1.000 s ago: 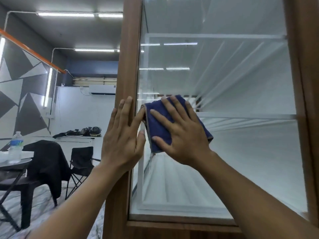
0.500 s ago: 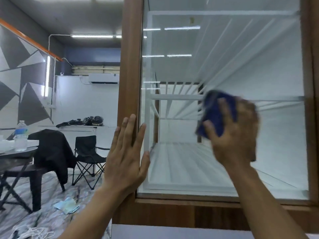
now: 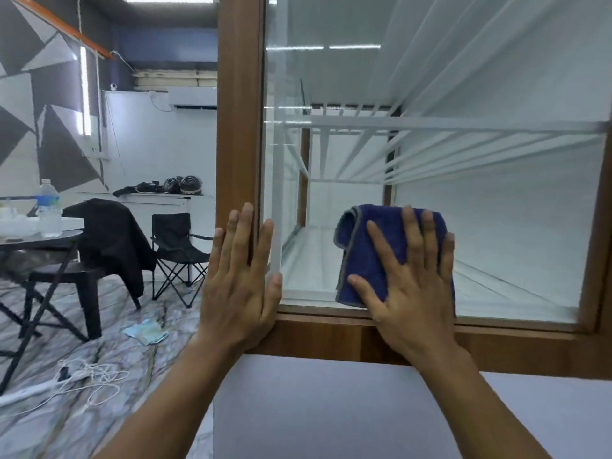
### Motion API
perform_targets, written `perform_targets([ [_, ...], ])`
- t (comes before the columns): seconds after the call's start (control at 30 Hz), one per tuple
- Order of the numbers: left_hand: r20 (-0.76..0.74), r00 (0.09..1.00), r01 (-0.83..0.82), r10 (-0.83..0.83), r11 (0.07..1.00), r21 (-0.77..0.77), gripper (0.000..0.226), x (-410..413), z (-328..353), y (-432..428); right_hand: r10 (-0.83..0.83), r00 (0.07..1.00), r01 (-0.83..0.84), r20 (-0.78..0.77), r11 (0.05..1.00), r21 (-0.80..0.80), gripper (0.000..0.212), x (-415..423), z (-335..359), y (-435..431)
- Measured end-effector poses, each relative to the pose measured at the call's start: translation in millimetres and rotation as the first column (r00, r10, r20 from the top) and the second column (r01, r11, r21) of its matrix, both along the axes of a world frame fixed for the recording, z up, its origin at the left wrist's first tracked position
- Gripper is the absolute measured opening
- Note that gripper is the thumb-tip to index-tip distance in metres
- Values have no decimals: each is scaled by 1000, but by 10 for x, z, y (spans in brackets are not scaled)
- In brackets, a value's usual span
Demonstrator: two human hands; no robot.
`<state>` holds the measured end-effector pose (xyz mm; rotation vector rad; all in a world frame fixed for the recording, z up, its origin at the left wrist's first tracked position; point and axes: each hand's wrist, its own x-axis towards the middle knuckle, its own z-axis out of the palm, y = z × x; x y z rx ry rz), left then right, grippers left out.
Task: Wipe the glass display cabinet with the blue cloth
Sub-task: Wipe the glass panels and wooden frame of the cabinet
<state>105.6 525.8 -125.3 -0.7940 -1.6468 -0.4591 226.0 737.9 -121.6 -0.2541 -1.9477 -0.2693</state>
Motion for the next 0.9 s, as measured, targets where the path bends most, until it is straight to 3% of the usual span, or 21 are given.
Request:
perform_targets([
  [0.07, -13, 1000, 16, -15, 1000, 17, 65, 6, 3, 9, 16, 1000, -16, -5, 999, -49, 81, -180, -47, -349],
  [0.2, -12, 996, 89, -89, 995, 39, 64, -12, -19, -20, 137, 983, -151, 124, 982, 111, 76, -542, -118, -1050],
  [0.37, -26, 1000, -11, 10, 999, -42, 64, 23, -167, 51, 58, 990, -72, 125, 992, 103, 76, -87, -211, -213],
  [0.53, 10, 994, -105, 106, 990, -96, 68, 261, -187, 403, -53, 995, 54, 89, 999, -9, 77, 704, -291, 942],
  [0.63, 11, 989, -146, 148, 981, -132, 69, 312, -141, 516, -62, 995, 68, 75, 994, -82, 80, 812, -291, 1040],
  [0.83, -10, 981, -193, 195, 963, -186, 66, 322, 93, 581, 109, 985, -140, 131, 956, 259, 84, 65, 172, 210],
  [0.9, -21, 980, -199, 199, 961, -190, 64, 283, 480, 543, 92, 995, -98, 36, 968, 233, 82, 87, 684, 387],
])
